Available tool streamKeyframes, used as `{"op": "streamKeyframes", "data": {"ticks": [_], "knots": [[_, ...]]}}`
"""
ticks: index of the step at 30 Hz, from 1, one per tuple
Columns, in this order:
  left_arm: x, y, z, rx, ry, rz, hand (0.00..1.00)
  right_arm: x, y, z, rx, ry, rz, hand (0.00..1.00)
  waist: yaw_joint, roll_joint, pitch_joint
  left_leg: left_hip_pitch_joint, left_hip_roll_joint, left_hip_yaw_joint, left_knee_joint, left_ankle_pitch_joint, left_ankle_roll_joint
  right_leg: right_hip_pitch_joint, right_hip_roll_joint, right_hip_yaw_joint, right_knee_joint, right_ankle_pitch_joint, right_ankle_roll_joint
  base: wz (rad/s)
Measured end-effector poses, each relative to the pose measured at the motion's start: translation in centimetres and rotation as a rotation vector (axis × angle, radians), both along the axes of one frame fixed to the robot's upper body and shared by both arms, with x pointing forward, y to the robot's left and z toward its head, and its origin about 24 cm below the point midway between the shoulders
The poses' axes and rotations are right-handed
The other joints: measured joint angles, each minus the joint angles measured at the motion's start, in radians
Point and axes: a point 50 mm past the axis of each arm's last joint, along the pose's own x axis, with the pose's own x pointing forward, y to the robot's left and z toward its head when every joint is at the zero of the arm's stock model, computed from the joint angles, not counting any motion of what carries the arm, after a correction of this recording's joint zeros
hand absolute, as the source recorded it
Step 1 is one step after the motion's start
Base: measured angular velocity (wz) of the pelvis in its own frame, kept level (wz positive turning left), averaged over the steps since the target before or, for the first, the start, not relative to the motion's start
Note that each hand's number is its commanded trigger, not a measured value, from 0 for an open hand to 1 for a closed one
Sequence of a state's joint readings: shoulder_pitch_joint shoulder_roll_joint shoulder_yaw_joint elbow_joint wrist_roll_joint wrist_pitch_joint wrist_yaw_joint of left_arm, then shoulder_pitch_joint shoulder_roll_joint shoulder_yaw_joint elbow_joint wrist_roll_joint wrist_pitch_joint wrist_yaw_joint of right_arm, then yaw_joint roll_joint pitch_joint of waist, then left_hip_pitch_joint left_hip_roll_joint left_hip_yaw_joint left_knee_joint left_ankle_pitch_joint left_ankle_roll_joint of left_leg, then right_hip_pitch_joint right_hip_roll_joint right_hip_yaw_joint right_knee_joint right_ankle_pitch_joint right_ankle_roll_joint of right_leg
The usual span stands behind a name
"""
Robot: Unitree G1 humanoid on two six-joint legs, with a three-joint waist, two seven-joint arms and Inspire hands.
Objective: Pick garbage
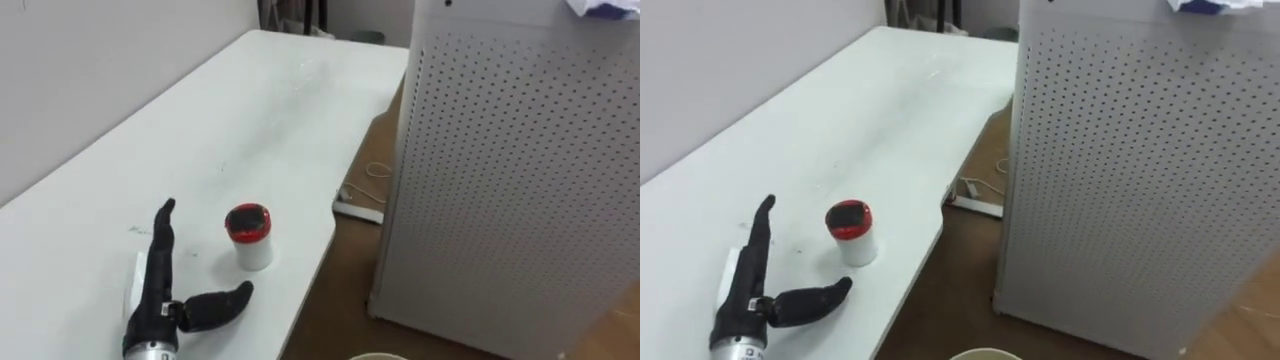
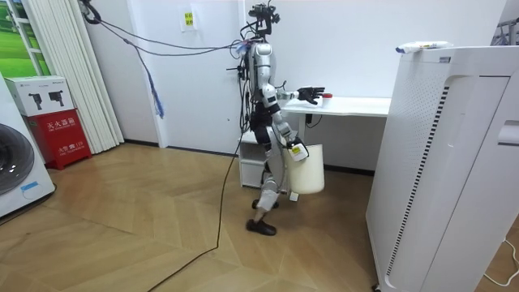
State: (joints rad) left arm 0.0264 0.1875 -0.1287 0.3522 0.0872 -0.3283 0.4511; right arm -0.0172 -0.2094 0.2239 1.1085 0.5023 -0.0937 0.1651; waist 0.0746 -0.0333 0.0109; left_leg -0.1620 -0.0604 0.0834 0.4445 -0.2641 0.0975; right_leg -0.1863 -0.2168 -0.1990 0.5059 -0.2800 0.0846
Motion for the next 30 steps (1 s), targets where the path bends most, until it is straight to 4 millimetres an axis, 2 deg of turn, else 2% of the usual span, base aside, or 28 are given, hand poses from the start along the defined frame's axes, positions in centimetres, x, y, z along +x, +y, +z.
{"op": "streamKeyframes", "data": {"ticks": [1, 2, 4, 8, 16, 20, 22, 30], "knots": [[-0.1, 0.0, -0.1, -0.007, 0.005, 0.004, 0.0, -0.1, 0.0, 0.0, -0.006, 0.004, 0.002, 1.0, -0.012, 0.007, -0.0021, 0.004, 0.006, -0.023, 0.002, -0.002, -0.008, 0.005, 0.017, 0.002, -0.022, 0.04, 0.003, 0.26], [0.0, 0.0, 0.0, -0.007, 0.001, 0.005, 0.0, -0.1, 0.0, 0.0, -0.007, 0.005, 0.004, 1.0, -0.01, 0.007, -0.0021, 0.01, 0.01, -0.026, -0.004, -0.003, -0.014, 0.016, 0.026, 0.0, -0.038, 0.041, 0.002, 0.2], [-0.1, 0.1, 0.0, -0.004, -0.001, 0.018, 0.0, 0.0, 0.0, 0.0, -0.004, 0.001, 0.016, 1.0, -0.01, 0.007, -0.0018, 0.033, 0.029, -0.032, -0.043, 0.006, -0.032, 0.055, 0.051, -0.015, -0.087, 0.055, -0.014, -0.02], [-0.4, 0.2, -0.1, -0.004, -0.002, 0.029, 0.0, -0.1, 0.1, 0.0, 0.02, 0.003, 0.033, 1.0, -0.012, 0.001, 0.0001, 0.065, 0.051, -0.038, -0.074, 0.009, -0.047, 0.105, 0.084, -0.024, -0.149, 0.065, -0.025, 0.0], [-0.4, 0.3, 0.0, -0.021, -0.008, 0.046, 0.0, -0.2, 0.2, -0.1, 0.034, 0.013, 0.059, 1.0, -0.014, -0.008, 0.004, 0.098, 0.056, -0.042, -0.111, 0.012, -0.054, 0.144, 0.096, -0.031, -0.201, 0.073, -0.026, 0.0], [-0.9, 0.2, -1.0, -0.068, 0.044, 0.039, 0.0, -0.3, 0.3, -0.1, 0.032, 0.016, 0.067, 1.0, -0.015, -0.011, 0.0047, 0.136, 0.057, -0.042, -0.142, 0.013, -0.056, 0.183, 0.1, -0.041, -0.233, 0.081, -0.023, 0.0], [-1.3, 0.3, -1.7, -0.065, 0.078, 0.032, 0.0, -0.3, 0.3, -0.1, 0.034, 0.016, 0.072, 1.0, -0.017, -0.012, 0.0042, 0.14, 0.057, -0.042, -0.148, 0.013, -0.056, 0.19, 0.101, -0.044, -0.238, 0.082, -0.022, 0.04], [-1.3, 0.0, -1.9, -0.094, 0.086, 0.013, 0.0, -0.3, 0.5, -0.1, 0.036, 0.017, 0.085, 1.0, -0.016, -0.018, 0.0008, 0.158, 0.056, -0.042, -0.16, 0.015, -0.058, 0.207, 0.101, -0.05, -0.25, 0.082, -0.022, 0.01]]}}
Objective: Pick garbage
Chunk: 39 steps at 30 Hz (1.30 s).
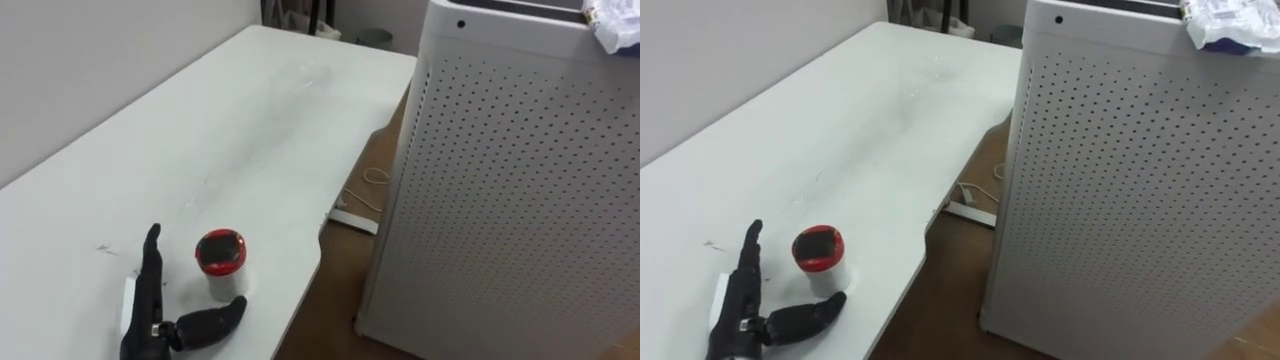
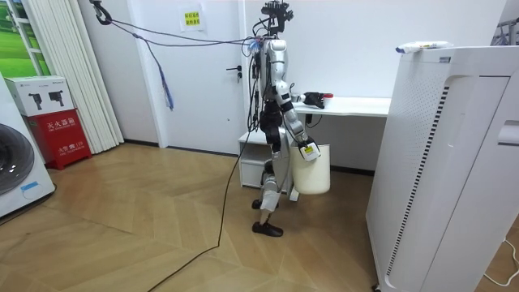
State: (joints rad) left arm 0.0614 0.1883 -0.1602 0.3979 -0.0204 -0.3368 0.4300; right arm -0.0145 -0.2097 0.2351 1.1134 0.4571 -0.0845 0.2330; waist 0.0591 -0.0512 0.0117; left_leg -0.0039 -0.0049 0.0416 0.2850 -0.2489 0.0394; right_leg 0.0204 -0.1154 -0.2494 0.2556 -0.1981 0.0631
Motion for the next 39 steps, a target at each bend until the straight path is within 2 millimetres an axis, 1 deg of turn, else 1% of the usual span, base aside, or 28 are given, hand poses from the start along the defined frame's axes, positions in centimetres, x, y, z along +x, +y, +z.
{"op": "streamKeyframes", "data": {"ticks": [5, 8, 11, 14, 20, 26, 36, 39], "knots": [[0.3, 0.2, -0.1, -0.059, -0.012, 0.02, 0.0, -0.1, 0.4, 0.0, 0.004, 0.0, 0.022, 1.0, -0.002, -0.009, -0.0043, 0.0, 0.0, 0.0, 0.0, 0.0, -0.001, 0.001, 0.001, 0.002, 0.002, 0.001, 0.0, 0.0], [0.5, 0.2, -0.2, -0.08, -0.014, 0.03, 0.0, -0.1, 0.6, 0.1, 0.009, -0.01, 0.029, 1.0, -0.004, -0.008, -0.0046, 0.001, 0.001, 0.001, -0.005, 0.0, -0.001, 0.002, 0.003, 0.005, 0.003, 0.003, 0.0, -0.02], [0.4, 0.4, -0.2, -0.114, -0.016, 0.053, 0.0, -0.2, 0.8, 0.1, 0.012, -0.012, 0.044, 1.0, -0.003, -0.007, -0.0045, 0.01, 0.008, 0.012, -0.015, 0.002, -0.004, 0.002, 0.011, 0.026, 0.002, 0.008, -0.004, -0.15], [0.5, 0.6, -0.1, -0.123, -0.019, 0.064, 0.0, -0.2, 0.7, 0.1, 0.006, -0.011, 0.05, 1.0, -0.008, -0.007, -0.0046, 0.012, 0.01, 0.012, -0.017, 0.004, -0.007, 0.001, 0.013, 0.026, 0.002, 0.01, -0.006, -0.03], [0.5, 0.8, -0.1, -0.143, -0.023, 0.093, 0.0, -0.2, 0.7, 0.1, 0.01, -0.011, 0.057, 1.0, -0.027, 0.001, -0.003, 0.011, 0.011, 0.01, -0.015, 0.004, -0.008, 0.0, 0.014, 0.026, 0.001, 0.011, -0.008, 0.0], [0.7, 0.8, 0.0, -0.181, -0.026, 0.109, 0.0, -0.2, 0.8, 0.1, 0.007, -0.008, 0.076, 1.0, -0.029, 0.008, -0.0017, 0.012, 0.012, 0.013, -0.016, 0.005, -0.008, -0.001, 0.015, 0.029, 0.001, 0.012, -0.009, 0.0], [1.2, 0.6, 0.1, -0.187, -0.013, 0.091, 0.0, -0.3, 0.8, 0.0, -0.007, 0.0, 0.099, 1.0, -0.032, 0.006, -0.001, 0.016, 0.012, 0.015, -0.016, 0.006, -0.009, 0.005, 0.014, 0.024, 0.001, 0.012, -0.009, 0.0], [1.6, 0.4, 0.1, -0.189, -0.004, 0.087, 0.0, -0.4, 1.2, -0.1, 0.0, 0.008, 0.104, 1.0, -0.034, 0.003, 0.0015, 0.019, 0.012, 0.015, -0.016, 0.007, -0.009, 0.01, 0.014, 0.024, 0.001, 0.012, -0.009, 0.01]]}}
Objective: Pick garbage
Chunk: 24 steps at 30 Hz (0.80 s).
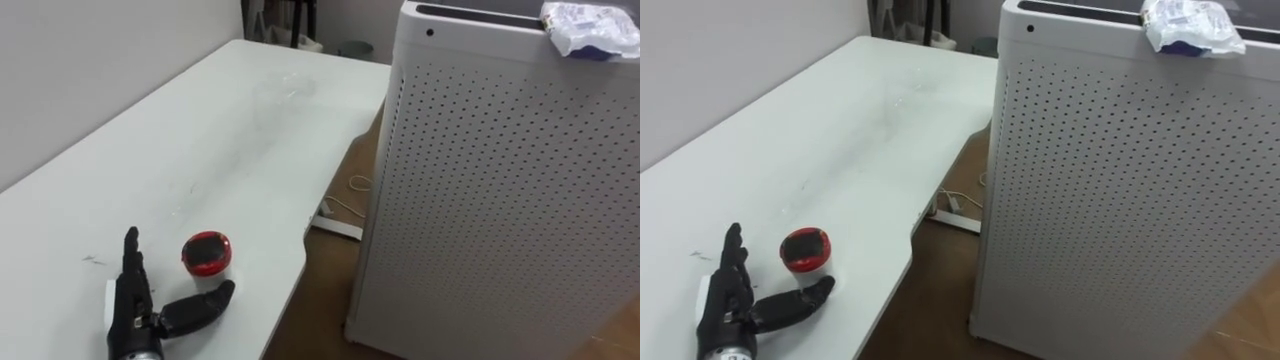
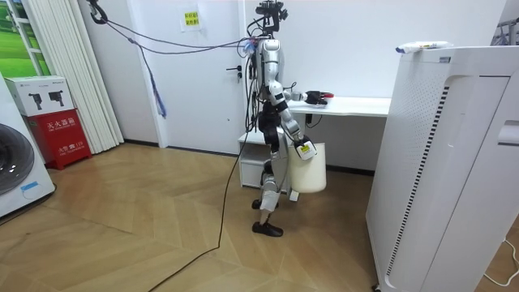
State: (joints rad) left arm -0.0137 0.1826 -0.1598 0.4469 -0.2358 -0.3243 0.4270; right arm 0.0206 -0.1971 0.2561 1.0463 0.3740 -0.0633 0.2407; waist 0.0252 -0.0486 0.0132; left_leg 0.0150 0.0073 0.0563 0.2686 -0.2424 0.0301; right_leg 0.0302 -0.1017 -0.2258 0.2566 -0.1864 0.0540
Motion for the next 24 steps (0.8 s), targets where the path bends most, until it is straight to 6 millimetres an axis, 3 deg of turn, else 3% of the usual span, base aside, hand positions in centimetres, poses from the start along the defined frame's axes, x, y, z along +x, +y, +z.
{"op": "streamKeyframes", "data": {"ticks": [1, 2, 3, 4, 5, 12, 19, 24], "knots": [[0.1, 0.0, 0.0, 0.002, 0.006, -0.002, 0.0, -0.1, 0.2, -0.1, -0.003, 0.003, 0.013, 1.0, -0.006, 0.0, 0.0004, 0.0, 0.0, -0.002, 0.0, 0.0, 0.0, 0.004, 0.0, -0.001, -0.002, 0.0, 0.0, 0.04], [0.1, -0.1, 0.1, 0.003, 0.009, -0.005, 0.42, -0.1, 0.3, -0.1, -0.007, 0.005, 0.03, 1.0, -0.01, 0.0, 0.0005, -0.001, -0.001, -0.002, 0.0, 0.0, 0.0, 0.005, 0.0, -0.003, -0.002, 0.0, 0.0, 0.04], [0.2, -0.1, 0.1, 0.003, 0.01, -0.006, 0.68, -0.1, 0.4, -0.1, -0.006, 0.005, 0.033, 1.0, -0.014, 0.001, 0.0002, -0.001, -0.001, -0.002, 0.0, 0.0, 0.0, 0.005, 0.0, -0.004, -0.002, 0.0, 0.0, 0.0], [0.2, -0.2, 0.2, 0.004, 0.011, -0.008, 0.87, -0.1, 0.5, -0.1, -0.007, 0.006, 0.039, 1.0, -0.02, 0.001, 0.0002, -0.002, -0.001, -0.002, 0.0, 0.0, 0.0, 0.004, 0.0, -0.005, -0.003, 0.0, 0.0, 0.0], [0.3, -0.2, 0.2, 0.003, 0.01, -0.008, 1.0, -0.1, 0.5, -0.1, -0.009, 0.007, 0.041, 1.0, -0.023, 0.002, 0.0001, -0.002, -0.001, -0.002, 0.0, 0.0, 0.0, 0.003, 0.0, -0.005, -0.003, 0.0, 0.0, 0.0], [0.6, 0.0, 0.8, 0.008, 0.0, -0.004, 1.0, -0.2, 0.4, -0.2, -0.029, 0.011, 0.055, 1.0, -0.03, 0.005, -0.0006, -0.006, -0.001, 0.001, -0.001, 0.0, 0.0, -0.007, -0.001, -0.003, -0.003, 0.001, 0.0, 0.0], [1.1, -0.9, 1.0, -0.033, 0.001, -0.027, 1.0, 0.0, 0.6, -0.1, -0.017, 0.008, 0.06, 1.0, -0.067, 0.005, -0.0007, -0.003, 0.001, 0.018, -0.004, 0.001, 0.001, -0.009, 0.0, 0.007, -0.015, 0.001, 0.002, -0.06], [1.3, -2.2, 0.9, -0.063, 0.01, -0.108, 1.0, 0.0, 0.7, -0.2, -0.012, 0.008, 0.06, 1.0, -0.074, 0.004, 0.0, -0.002, 0.002, 0.026, -0.004, 0.001, 0.001, -0.009, 0.001, 0.014, -0.02, 0.002, 0.002, -0.04]]}}
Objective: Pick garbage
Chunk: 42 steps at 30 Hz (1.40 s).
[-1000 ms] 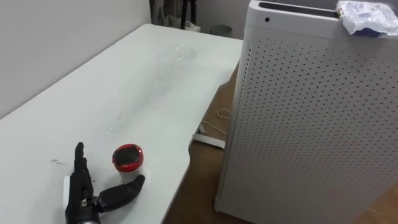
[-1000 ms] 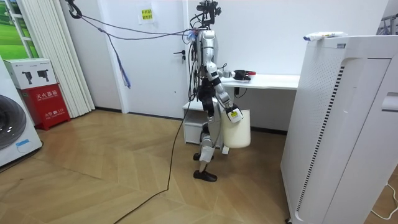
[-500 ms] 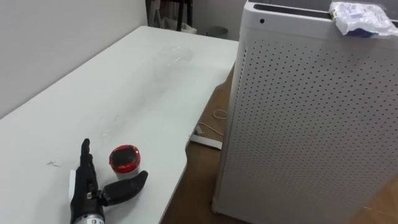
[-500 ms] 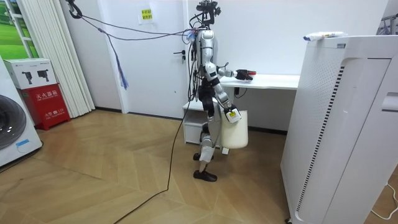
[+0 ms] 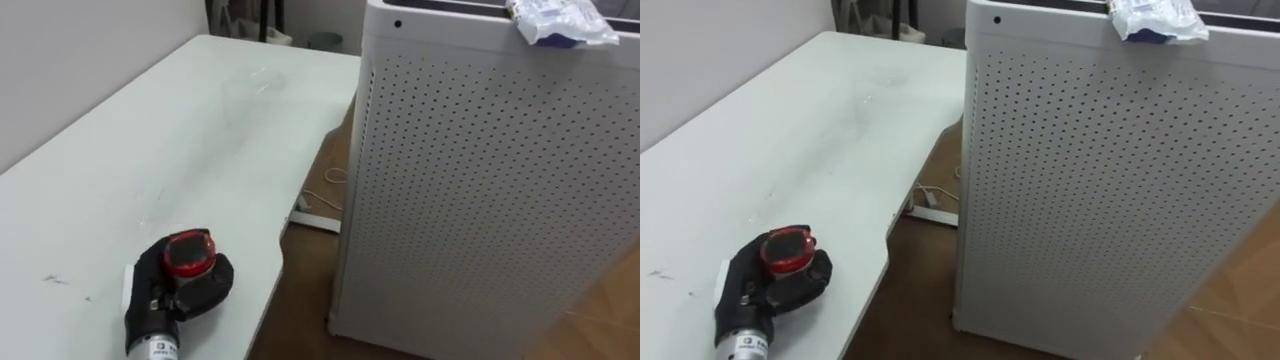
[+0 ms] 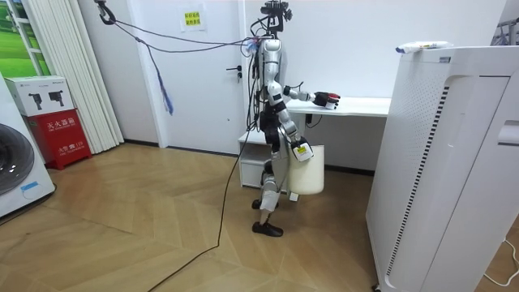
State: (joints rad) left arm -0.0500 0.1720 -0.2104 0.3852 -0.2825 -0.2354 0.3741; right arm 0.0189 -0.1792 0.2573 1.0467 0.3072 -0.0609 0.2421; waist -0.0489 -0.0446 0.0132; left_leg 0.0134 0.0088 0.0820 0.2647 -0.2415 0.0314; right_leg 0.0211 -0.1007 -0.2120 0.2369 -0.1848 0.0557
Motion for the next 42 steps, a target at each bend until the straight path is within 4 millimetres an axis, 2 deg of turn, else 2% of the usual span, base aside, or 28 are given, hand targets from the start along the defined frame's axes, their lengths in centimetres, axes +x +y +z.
{"op": "streamKeyframes", "data": {"ticks": [4, 7, 15, 20, 23, 26, 33, 38, 42], "knots": [[0.4, -1.8, 0.0, -0.009, 0.005, -0.135, 1.0, 0.1, 0.2, 0.0, 0.003, -0.002, 0.006, 1.0, 0.0, 0.001, 0.0009, 0.003, 0.001, 0.003, -0.003, 0.0, 0.0, 0.0, 0.0, 0.001, -0.001, 0.0, 0.0, -0.01], [0.4, -2.9, 0.0, -0.017, 0.01, -0.213, 1.0, 0.2, 0.3, 0.0, 0.007, -0.004, 0.006, 1.0, 0.0, 0.003, 0.0051, 0.013, 0.004, 0.017, -0.011, 0.0, 0.0, 0.0, 0.004, 0.014, 0.0, 0.0, 0.0, -0.13], [0.8, -3.6, 0.3, -0.031, 0.013, -0.292, 1.0, 0.2, 0.4, -0.1, 0.01, 0.017, 0.005, 1.0, -0.001, 0.004, 0.0049, 0.015, 0.012, 0.03, -0.025, 0.001, -0.003, -0.011, 0.012, 0.019, 0.001, 0.003, -0.005, -0.04], [1.1, -5.0, 1.8, -0.052, -0.02, -0.362, 1.0, 0.6, 0.5, 0.1, 0.012, 0.004, 0.009, 1.0, -0.002, 0.004, 0.004, -0.001, 0.012, 0.025, -0.016, 0.001, -0.005, -0.025, 0.012, 0.02, 0.003, 0.003, -0.005, 0.0], [1.1, -6.6, 4.0, -0.072, -0.116, -0.454, 1.0, 1.2, 0.9, 0.2, 0.021, -0.012, 0.01, 1.0, -0.008, 0.005, 0.0034, -0.006, 0.012, 0.025, -0.006, 0.001, -0.005, -0.022, 0.011, 0.021, 0.0, 0.003, -0.005, 0.0], [0.9, -8.0, 5.0, -0.098, -0.158, -0.541, 1.0, 1.9, 1.0, 0.5, 0.026, -0.031, 0.014, 1.0, -0.018, 0.01, 0.0032, -0.006, 0.013, 0.03, -0.007, 0.001, -0.005, -0.023, 0.013, 0.026, -0.001, 0.003, -0.005, 0.0], [0.5, -9.0, 5.0, -0.103, -0.157, -0.654, 1.0, 3.4, 1.3, 1.3, 0.04, -0.095, 0.018, 1.0, -0.031, 0.019, 0.0017, -0.013, 0.015, 0.048, -0.008, 0.001, -0.005, -0.041, 0.016, 0.045, 0.002, 0.006, -0.008, -0.08], [0.2, -9.5, 4.9, -0.105, -0.15, -0.707, 1.0, 4.0, 1.3, 1.6, 0.034, -0.114, 0.009, 1.0, -0.026, 0.022, 0.0019, -0.029, 0.015, 0.056, -0.007, 0.002, -0.004, -0.067, 0.015, 0.05, 0.019, 0.006, -0.008, -0.05], [0.0, -9.8, 4.3, -0.103, -0.128, -0.736, 1.0, 5.9, 1.4, 2.3, 0.023, -0.162, 0.016, 1.0, -0.025, 0.03, 0.0046, -0.038, 0.016, 0.075, -0.007, 0.002, -0.004, -0.092, 0.015, 0.07, 0.03, 0.007, -0.008, -0.15]]}}
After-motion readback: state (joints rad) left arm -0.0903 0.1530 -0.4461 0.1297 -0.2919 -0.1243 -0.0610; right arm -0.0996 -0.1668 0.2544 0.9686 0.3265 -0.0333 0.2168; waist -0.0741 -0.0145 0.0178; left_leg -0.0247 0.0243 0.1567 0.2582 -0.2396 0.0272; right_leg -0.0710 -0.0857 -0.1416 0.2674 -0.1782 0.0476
